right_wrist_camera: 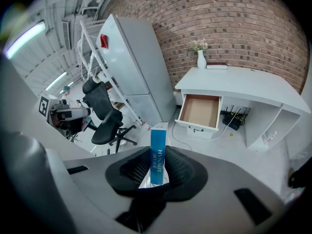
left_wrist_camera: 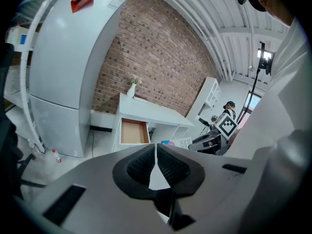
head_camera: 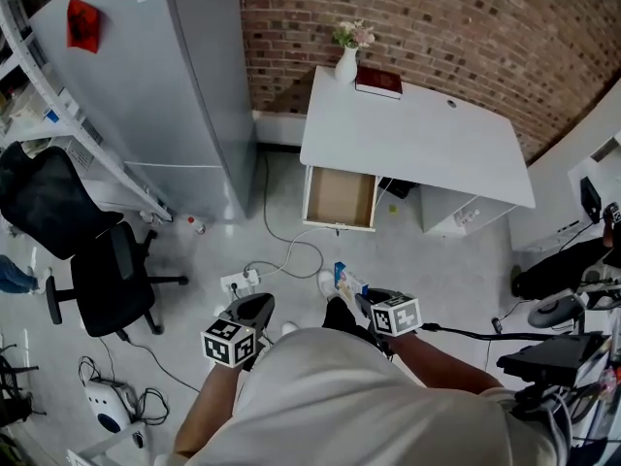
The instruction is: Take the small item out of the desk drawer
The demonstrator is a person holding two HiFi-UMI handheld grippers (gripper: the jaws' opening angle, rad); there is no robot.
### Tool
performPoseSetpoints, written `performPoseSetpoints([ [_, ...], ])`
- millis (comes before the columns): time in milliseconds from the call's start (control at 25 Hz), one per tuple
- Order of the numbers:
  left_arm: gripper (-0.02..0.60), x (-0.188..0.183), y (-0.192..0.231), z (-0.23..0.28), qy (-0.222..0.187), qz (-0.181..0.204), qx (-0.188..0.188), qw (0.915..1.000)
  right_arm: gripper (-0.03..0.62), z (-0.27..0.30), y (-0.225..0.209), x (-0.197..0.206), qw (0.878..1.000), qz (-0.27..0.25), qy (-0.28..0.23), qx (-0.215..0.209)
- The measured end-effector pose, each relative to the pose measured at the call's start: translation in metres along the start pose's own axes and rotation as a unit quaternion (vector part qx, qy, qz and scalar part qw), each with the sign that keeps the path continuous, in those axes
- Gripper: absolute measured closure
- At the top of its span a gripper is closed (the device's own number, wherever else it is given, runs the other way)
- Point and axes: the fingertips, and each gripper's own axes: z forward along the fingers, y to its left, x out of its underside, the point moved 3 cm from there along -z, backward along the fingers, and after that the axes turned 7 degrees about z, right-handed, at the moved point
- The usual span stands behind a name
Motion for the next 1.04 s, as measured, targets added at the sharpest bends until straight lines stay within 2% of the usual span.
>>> performPoseSetpoints([
  [320, 0.552, 0.0, 0.013, -0.009, 0.0, -0.009, -0.004, 1.0, 0.482, 0.013, 0.014, -0.007, 1.0, -0.005, 0.004, -0.006],
  [800, 0.552, 0.012, -0.006, 0.008, 0.009, -0.007, 0.0, 0.9999, 0.482, 0.01, 0.0, 0.007, 1.0, -0.007, 0.003, -0.013],
  [1040, 0.552, 0.007, -0.014, 0.012, 0.006, -0.006, -0.006, 1.0, 0.483, 0.007, -0.008, 0.002, 1.0, -0.011, -0.001, -0.019],
])
